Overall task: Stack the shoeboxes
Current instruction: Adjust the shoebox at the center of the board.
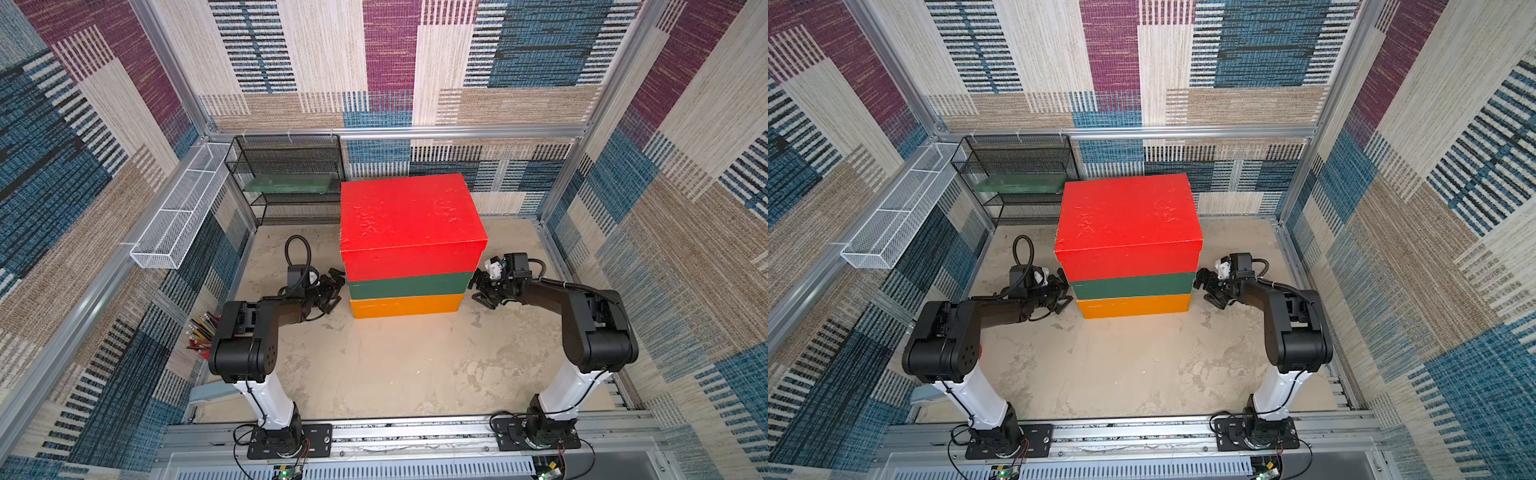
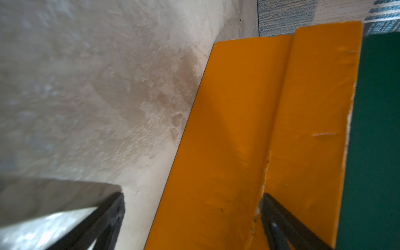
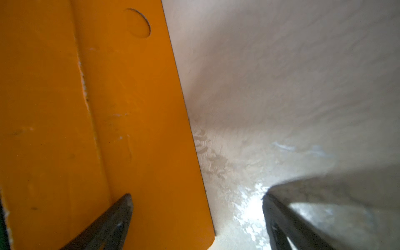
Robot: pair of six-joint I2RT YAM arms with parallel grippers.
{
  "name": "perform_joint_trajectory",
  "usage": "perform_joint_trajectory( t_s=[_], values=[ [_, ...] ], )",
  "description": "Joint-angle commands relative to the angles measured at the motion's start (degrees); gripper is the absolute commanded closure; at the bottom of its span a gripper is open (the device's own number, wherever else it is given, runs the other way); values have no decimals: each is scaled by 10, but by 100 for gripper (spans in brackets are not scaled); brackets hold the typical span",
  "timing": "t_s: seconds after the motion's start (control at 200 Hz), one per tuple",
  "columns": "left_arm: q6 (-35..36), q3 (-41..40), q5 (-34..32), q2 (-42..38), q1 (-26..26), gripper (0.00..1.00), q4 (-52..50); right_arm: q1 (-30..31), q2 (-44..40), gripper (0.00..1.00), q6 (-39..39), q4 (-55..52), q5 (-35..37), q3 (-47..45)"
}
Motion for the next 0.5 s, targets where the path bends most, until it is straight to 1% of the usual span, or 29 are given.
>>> perform_joint_trajectory(
  t_s=[0.0,0.496],
  values=[
    [6,-3,1,11,-9,0,-38,7,0,5,3,13,-3,-5],
    [12,-31,1,-2,-15,0,-35,18,-52,5,12,27,1,-62]
  ],
)
